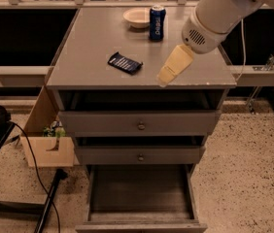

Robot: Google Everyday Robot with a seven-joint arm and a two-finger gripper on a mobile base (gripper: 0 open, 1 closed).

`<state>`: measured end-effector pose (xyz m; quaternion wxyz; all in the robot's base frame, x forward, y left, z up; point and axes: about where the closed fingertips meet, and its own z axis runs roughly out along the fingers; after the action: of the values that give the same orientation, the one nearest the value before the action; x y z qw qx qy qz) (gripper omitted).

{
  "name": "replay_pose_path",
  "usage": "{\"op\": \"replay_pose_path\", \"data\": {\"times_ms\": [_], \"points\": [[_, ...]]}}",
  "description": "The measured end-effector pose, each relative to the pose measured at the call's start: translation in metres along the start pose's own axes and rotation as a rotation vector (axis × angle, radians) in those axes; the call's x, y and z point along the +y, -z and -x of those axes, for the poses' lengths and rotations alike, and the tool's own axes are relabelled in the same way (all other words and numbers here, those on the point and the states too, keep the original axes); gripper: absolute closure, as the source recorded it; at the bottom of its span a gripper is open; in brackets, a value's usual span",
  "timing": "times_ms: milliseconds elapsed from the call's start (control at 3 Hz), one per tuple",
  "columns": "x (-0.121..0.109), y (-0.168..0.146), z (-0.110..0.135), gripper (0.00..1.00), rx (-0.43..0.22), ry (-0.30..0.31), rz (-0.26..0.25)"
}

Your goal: Place rxbar blueberry into bottom drawer

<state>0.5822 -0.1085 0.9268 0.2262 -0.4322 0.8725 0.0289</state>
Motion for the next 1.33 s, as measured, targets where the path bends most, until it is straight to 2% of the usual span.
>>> {"op": "replay_pose_path", "data": {"times_ms": [333, 667, 1000, 1333], "points": [[0.002, -0.016, 0.02, 0.0, -0.115, 0.009, 0.032], [-0.006, -0.024, 0.055, 0.0, -0.311, -0.005, 0.006], [-0.006, -0.025, 0.055, 0.0, -0.309, -0.009, 0.008], [-0.007, -0.045, 0.063, 0.0, -0.319, -0.013, 0.036]]}}
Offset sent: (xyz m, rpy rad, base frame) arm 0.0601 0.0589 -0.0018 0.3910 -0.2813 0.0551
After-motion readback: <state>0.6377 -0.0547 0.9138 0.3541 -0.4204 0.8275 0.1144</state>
